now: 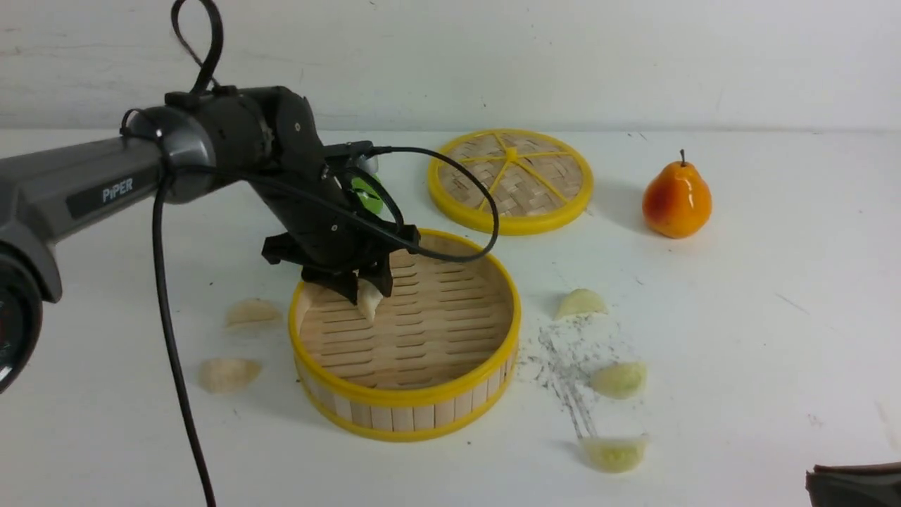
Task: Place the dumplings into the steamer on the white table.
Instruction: 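Place the dumpling into the bamboo steamer basket with the left gripper, then reach for and grasp a dumpling on the table with the left gripper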
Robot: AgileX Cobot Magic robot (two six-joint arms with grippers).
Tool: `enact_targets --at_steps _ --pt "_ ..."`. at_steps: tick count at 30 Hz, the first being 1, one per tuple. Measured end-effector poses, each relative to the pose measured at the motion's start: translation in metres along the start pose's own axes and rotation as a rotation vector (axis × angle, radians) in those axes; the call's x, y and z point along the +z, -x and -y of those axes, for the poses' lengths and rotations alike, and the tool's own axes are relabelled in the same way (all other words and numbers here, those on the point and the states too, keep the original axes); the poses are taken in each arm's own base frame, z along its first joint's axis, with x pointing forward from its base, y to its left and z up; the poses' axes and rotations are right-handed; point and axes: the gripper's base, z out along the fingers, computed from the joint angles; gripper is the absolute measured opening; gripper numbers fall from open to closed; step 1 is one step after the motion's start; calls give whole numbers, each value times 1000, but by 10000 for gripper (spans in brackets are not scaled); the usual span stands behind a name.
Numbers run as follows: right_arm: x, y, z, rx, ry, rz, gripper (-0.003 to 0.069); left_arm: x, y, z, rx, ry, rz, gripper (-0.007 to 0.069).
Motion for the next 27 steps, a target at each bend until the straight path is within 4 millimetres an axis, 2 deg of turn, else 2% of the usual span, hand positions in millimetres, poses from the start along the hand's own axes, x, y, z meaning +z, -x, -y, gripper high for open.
enact_targets --at_steps 1,2,3,6,7,8,9,11,14,15,16,18,19,20,27 --pt "0 0 0 0 1 -2 22 -2 1 0 0 1 -2 379" --pt "0 -2 -1 -3 9 -17 22 -18 3 2 11 20 -12 424" --pt "0 -3 -1 -6 15 -29 22 -26 3 2 22 35 -18 440" --pt "0 -5 -3 -8 29 -55 22 -66 1 2 75 99 7 451" --pt "0 -5 -3 -8 30 -57 22 -86 -2 0 111 144 16 447" --pt "0 -5 -3 -8 30 -57 22 -89 -3 -1 117 152 16 447" --pt "0 -5 -3 -8 30 -56 22 -104 -9 -9 164 208 13 442" --pt "0 -5 -3 -8 29 -55 22 -112 -22 -23 234 241 -23 440" --pt "0 -5 -3 -8 29 -55 22 -98 -41 -45 373 237 -100 437" --pt "0 -5 -3 -8 29 -55 22 -80 -53 -57 479 221 -132 437" --pt "0 -5 -3 -8 29 -55 22 -80 -53 -57 479 221 -132 437" --pt "0 -5 -3 -8 28 -54 22 -56 -62 -67 587 213 -137 437" --pt "0 -5 -3 -8 28 -54 22 -56 -62 -67 587 213 -137 437" --pt "0 -5 -3 -8 28 -53 22 -40 -65 -71 629 211 -141 436" --pt "0 -5 -3 -8 28 -53 25 6 -70 -82 657 201 -206 426"
